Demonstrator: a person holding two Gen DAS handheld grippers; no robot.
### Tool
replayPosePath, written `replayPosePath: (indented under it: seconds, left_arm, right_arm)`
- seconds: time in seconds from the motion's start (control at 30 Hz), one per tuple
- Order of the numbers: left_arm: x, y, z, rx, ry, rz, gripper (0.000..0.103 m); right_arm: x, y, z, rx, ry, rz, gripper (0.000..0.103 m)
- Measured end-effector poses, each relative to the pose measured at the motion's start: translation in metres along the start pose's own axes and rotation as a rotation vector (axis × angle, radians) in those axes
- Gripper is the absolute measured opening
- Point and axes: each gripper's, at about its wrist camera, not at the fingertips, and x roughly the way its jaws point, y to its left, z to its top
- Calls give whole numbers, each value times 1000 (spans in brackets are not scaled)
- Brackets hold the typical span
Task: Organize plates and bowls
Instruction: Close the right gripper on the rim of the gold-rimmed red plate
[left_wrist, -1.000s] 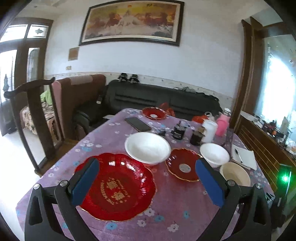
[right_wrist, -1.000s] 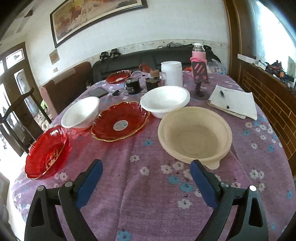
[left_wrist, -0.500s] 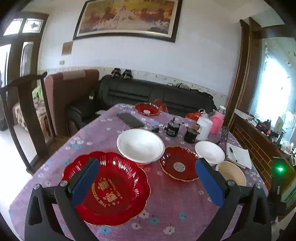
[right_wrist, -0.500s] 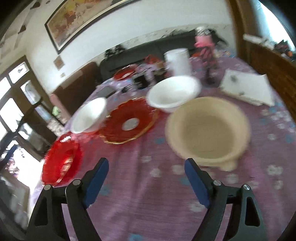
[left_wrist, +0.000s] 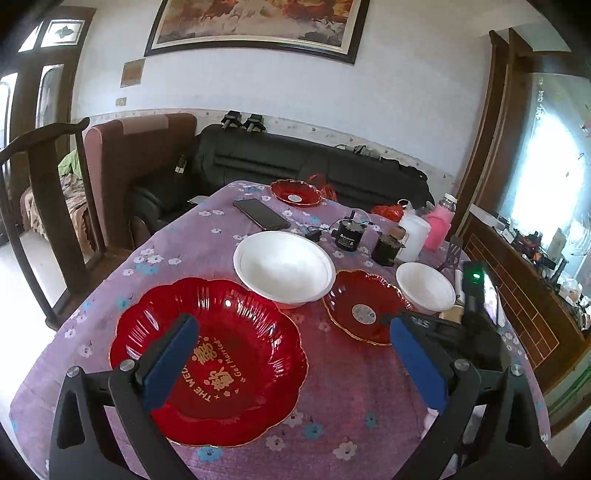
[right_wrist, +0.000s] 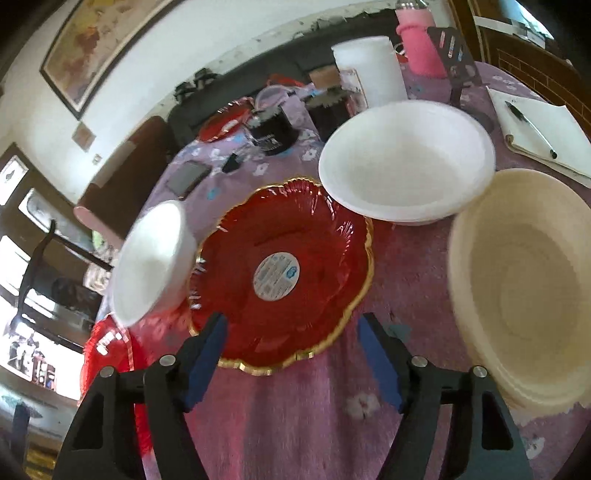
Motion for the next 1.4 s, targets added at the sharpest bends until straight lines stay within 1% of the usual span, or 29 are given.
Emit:
replayPosePath:
  seconds: [0.03,0.07,0.1,0.13,0.17,0.2,0.3,0.4,0.57,0.63,0.73,0.77,0.83,0.9,0.93,1.0,1.13,1.23,1.3,1.4]
  left_arm:
    - [0,0,0,1,2,-3,103]
    - [1,0,0,0,3,-4,103]
    - [1,0,0,0,5,-4,103]
    - [2,0,-1,-3,9,-6,103]
    - [3,1,0,-6,14,-10,103]
    - [3,1,0,-9,17,-14,103]
    - [3,0,0,-12,21,-17,103]
    - [5,-2,-1,-15,30,-26,103]
    - [9,-12,-5,18,54,-31,103]
    - [14,-19,-8,33,74,-45,103]
    - [22,-29,-15,56,99,-61,103]
    - [26,-33,-18,68,108,-63,103]
    - [34,-43,-24,91,136,-70,103]
    - [43,-53,-31,113,164,-77,103]
    - [46,-56,-33,121,172,-77,103]
    - [55,-65,-36,138,199,-74,103]
    - [69,-76,-32,149,215,-72,103]
    - [86,-86,-28,168,240,-60,103]
    - [102,-92,-26,172,285,-81,103]
    - [126,-99,-26,170,342,-97,103]
  right_arm:
    - [5,0,2,11,10,-2,67]
    - [9,-2,3,23,23,-4,62]
    - [13,-5,5,38,37,-4,46]
    - [17,-11,6,62,58,4,24]
    - [20,-18,6,93,74,29,18]
    - [19,-24,5,123,75,61,17]
    - [11,-31,1,141,85,65,16]
    - [0,-36,-11,145,107,75,16]
    - [-30,-54,-42,137,149,100,15]
    - [-45,-62,-57,117,150,93,15]
    - [-66,-67,-72,48,112,25,15]
    - [-73,-66,-76,12,94,-34,15]
    - [-87,-63,-83,-48,51,-120,15]
    - [-94,-57,-86,-96,19,-177,15]
    - [-99,-55,-88,-118,-6,-191,15]
    - [-104,-53,-88,-127,-35,-174,15]
    - [-105,-62,-82,-93,-42,-109,15]
    - [-107,-71,-82,-65,-46,-96,15]
    - [-107,-76,-83,-41,-43,-74,16]
    - [-105,-85,-83,3,-30,-16,16]
